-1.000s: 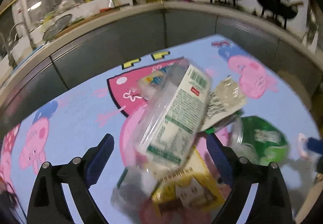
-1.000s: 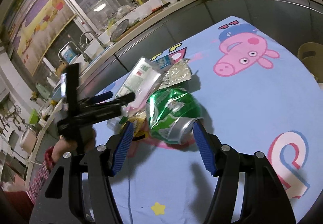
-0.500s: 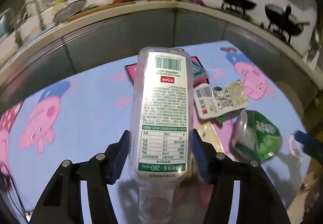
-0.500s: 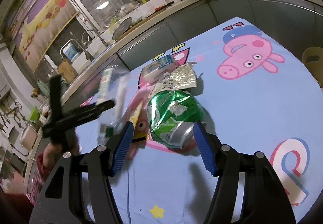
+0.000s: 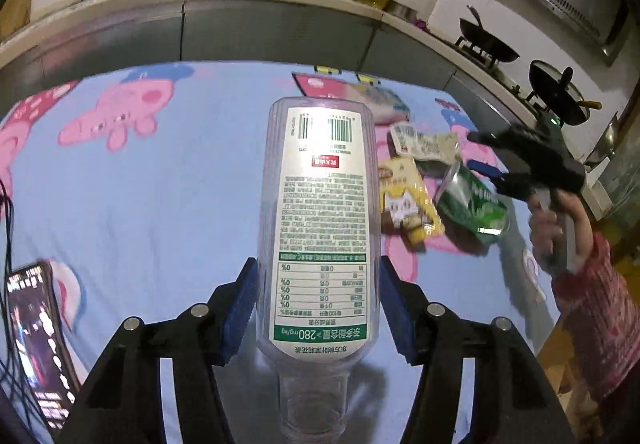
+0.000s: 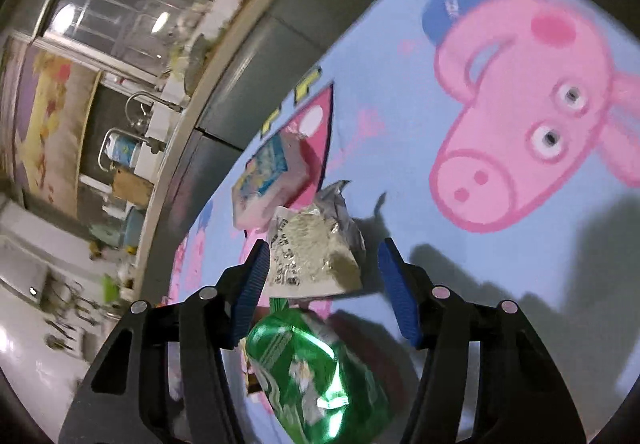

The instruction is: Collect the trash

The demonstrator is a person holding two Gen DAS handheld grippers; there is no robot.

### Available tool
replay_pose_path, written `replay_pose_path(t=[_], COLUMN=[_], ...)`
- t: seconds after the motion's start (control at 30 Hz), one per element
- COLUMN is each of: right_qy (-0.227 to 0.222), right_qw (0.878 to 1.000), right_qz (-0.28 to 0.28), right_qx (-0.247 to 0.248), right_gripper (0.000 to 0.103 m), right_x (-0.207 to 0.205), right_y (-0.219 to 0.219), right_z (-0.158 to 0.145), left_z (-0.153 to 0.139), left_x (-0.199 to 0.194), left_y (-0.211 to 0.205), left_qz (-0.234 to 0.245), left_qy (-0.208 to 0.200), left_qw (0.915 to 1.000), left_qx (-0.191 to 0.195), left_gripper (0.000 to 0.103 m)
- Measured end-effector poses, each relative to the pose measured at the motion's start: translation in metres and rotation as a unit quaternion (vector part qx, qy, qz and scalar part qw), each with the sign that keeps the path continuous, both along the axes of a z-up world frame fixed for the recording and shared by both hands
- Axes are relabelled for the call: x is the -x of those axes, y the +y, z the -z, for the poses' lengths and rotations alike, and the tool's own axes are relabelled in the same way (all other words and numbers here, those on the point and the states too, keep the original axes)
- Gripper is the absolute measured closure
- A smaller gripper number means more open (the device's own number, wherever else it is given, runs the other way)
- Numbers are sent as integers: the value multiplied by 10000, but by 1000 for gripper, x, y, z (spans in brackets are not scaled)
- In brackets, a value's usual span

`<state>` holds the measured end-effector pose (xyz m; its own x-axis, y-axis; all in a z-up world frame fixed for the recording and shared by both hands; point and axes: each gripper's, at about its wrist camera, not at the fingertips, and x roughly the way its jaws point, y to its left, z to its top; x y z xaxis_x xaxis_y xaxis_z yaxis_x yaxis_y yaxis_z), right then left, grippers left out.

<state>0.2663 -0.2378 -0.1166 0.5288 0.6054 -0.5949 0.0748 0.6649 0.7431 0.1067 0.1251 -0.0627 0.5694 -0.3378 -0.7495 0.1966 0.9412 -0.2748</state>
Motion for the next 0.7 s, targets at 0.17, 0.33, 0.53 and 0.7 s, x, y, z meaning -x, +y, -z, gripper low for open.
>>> replay_pose_path(t=[0.17, 0.33, 0.53, 0.7], right_qy=[152, -363, -1263, -1342], right_qw=[9992, 9985, 9898, 9869], right_qz=[-300, -403, -634, -862], right_qx=[199, 128, -201, 254], right_gripper=[88, 94, 103, 102], right_x=[-10, 10, 77, 143], right_y=[22, 31, 36, 50], right_z=[3, -35, -89, -72], left_z=[10, 12, 11, 20], left_x=[2, 1, 7, 10], left_y=[-9, -7, -7, -11], left_qz=[46, 22, 56, 88], left_qy=[65, 118, 100, 202], left_qw=[9999, 9999, 9999, 9998], left_qx=[-111, -18, 20, -35], left_gripper=[44, 44, 44, 43])
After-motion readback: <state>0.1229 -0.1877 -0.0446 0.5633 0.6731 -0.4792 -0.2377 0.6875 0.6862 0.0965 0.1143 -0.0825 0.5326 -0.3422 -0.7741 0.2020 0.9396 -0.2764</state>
